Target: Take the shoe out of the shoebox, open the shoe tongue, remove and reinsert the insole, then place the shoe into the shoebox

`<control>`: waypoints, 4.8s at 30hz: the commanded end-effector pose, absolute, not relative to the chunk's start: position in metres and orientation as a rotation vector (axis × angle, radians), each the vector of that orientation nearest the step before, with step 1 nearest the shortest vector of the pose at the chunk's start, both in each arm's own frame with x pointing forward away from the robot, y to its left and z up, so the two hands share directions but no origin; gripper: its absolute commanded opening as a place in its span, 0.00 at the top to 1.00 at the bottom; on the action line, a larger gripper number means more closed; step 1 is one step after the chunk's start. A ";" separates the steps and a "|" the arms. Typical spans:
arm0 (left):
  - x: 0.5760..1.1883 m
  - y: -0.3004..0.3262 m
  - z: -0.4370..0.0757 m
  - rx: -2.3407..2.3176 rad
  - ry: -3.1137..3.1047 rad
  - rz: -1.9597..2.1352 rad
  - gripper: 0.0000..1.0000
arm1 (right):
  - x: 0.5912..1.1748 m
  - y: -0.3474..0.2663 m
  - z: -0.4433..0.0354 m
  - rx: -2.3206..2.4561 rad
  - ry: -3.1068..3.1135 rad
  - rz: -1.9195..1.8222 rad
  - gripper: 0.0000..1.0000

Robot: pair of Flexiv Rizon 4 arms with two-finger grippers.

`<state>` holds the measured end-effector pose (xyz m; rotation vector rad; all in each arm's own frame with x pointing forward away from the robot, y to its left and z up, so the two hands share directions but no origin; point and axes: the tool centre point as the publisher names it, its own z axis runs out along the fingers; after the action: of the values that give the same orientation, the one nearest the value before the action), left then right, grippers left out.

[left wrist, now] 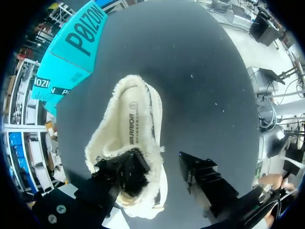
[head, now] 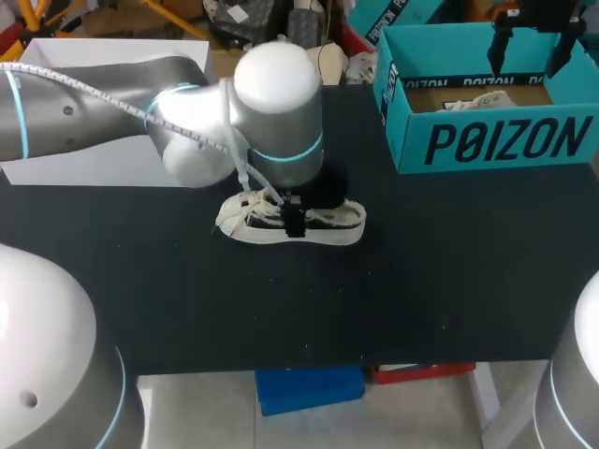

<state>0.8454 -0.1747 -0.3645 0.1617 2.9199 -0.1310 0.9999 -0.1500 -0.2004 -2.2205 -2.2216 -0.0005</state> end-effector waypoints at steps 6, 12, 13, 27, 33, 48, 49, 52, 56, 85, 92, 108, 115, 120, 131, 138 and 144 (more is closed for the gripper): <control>0.867 -0.119 -0.257 0.161 2.998 -0.505 0.00 | 1.000 -0.150 -0.200 -2.221 -2.222 0.000 0.00; 0.887 -0.078 -0.235 0.151 3.044 -0.707 0.00 | 1.000 -0.150 -0.200 -2.221 -2.222 0.000 0.00; 0.889 -0.071 -0.234 0.149 3.063 -0.745 0.00 | 1.000 -0.150 -0.200 -2.221 -2.222 0.000 0.00; 0.906 -0.013 -0.242 0.038 3.012 -0.998 0.00 | 1.000 -0.150 -0.200 -2.221 -2.222 0.000 0.00; 0.910 -0.006 -0.241 0.006 3.016 -1.047 0.00 | 1.000 -0.150 -0.200 -2.221 -2.222 0.000 0.00; 0.910 -0.006 -0.241 0.006 3.016 -1.047 0.00 | 1.011 -0.138 -0.191 -2.142 -2.349 0.030 0.00; 0.910 -0.006 -0.241 0.006 3.016 -1.047 0.00 | 1.019 -0.121 -0.184 -2.022 -2.493 0.029 0.00; 0.910 -0.006 -0.241 0.006 3.016 -1.047 0.00 | 1.021 -0.069 -0.174 -1.715 -2.800 0.009 0.00; 0.910 -0.006 -0.241 0.006 3.016 -1.047 0.00 | 0.979 0.003 -0.170 -1.163 -3.250 -0.027 0.00; 0.910 -0.006 -0.241 0.006 3.016 -1.047 0.00 | 0.873 0.134 -0.187 0.146 -3.049 -0.417 0.00; 0.910 -0.006 -0.241 0.006 3.016 -1.047 0.00 | 0.873 0.134 -0.187 0.146 -3.049 -0.417 0.00; 0.910 -0.006 -0.241 0.006 3.016 -1.047 0.00 | 0.885 0.118 -0.225 -0.141 -3.221 -0.573 0.00; 0.910 -0.006 -0.241 0.006 3.016 -1.047 0.00 | 0.885 0.114 -0.251 -0.291 -3.260 -0.702 0.00; 0.910 -0.006 -0.241 0.006 3.016 -1.047 0.00 | 0.885 0.116 -0.278 -0.340 -3.209 -0.926 0.00; 0.910 -0.006 -0.241 0.006 3.016 -1.047 0.00 | 0.886 0.124 -0.322 -0.238 -3.061 -1.141 0.00; 0.910 -0.006 -0.241 0.006 3.016 -1.047 0.00 | 0.885 0.126 -0.344 -0.218 -2.996 -1.257 0.00; 0.910 -0.006 -0.241 0.006 3.016 -1.047 0.00 | 0.883 0.135 -0.360 -0.100 -2.938 -1.368 0.00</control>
<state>0.9100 -0.0060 -0.2405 0.0050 3.0192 -1.0472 0.8800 0.1316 -0.3491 -0.1249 -3.0342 -1.1304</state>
